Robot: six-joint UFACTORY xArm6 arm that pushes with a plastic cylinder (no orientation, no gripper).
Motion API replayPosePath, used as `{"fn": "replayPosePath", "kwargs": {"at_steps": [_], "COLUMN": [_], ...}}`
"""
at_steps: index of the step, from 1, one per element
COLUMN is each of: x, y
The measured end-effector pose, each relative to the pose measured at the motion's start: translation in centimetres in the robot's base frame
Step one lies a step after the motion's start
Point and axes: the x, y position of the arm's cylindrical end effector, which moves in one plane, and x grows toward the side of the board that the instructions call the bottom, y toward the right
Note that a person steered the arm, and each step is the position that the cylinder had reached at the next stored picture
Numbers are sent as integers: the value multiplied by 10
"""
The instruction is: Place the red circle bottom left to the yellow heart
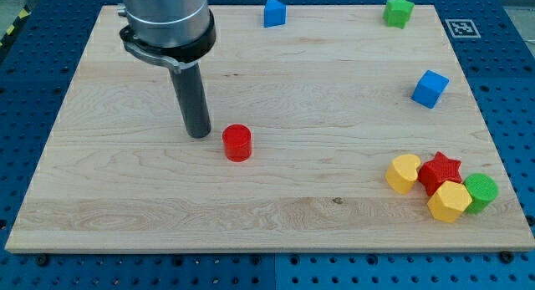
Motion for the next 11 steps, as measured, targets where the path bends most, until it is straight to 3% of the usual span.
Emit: {"fn": "replayPosePath", "kwargs": {"at_steps": [8, 11], "x": [61, 100], "y": [124, 113]}}
